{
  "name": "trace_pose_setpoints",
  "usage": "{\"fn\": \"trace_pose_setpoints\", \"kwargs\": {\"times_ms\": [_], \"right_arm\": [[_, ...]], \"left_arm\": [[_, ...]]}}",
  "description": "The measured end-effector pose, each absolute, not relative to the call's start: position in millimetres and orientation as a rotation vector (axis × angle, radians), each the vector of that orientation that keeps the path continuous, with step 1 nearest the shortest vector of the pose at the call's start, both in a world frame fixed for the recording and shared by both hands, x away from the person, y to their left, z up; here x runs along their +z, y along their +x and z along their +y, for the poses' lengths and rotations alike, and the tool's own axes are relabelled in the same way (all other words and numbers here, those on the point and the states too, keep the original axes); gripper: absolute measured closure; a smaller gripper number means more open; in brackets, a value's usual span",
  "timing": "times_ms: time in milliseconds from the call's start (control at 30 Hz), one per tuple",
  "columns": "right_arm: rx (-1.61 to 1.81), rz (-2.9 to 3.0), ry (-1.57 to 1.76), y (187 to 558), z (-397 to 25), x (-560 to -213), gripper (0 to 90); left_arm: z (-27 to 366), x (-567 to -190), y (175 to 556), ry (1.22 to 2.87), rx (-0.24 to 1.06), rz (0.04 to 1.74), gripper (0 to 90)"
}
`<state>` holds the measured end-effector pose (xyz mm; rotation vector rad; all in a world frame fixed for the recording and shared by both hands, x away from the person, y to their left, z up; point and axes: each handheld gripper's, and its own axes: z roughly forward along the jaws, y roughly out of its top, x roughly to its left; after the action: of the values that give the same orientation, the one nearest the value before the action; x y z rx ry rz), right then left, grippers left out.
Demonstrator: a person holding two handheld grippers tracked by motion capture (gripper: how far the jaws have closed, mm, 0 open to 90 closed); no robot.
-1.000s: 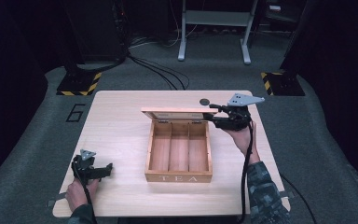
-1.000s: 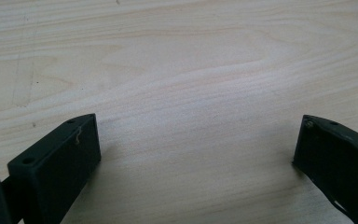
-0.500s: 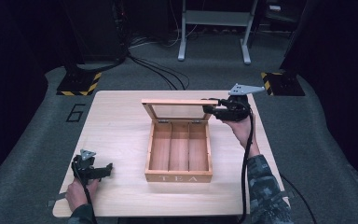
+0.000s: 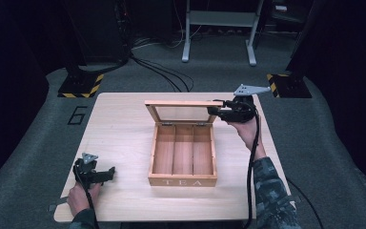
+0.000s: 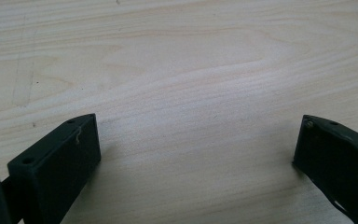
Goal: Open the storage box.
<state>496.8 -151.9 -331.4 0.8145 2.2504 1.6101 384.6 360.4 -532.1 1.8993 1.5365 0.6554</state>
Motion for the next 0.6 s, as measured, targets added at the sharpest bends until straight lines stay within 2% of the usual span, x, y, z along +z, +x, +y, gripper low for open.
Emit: {"fn": "trace_pose_setpoints", "kwargs": {"times_ms": [600], "right_arm": [[1.612, 2.253, 0.814, 497.3, -152.1, -331.4, 53.3]], "left_arm": [[360.4, -532.1, 384.6, 1.899, 0.655, 1.537, 0.2]]}}
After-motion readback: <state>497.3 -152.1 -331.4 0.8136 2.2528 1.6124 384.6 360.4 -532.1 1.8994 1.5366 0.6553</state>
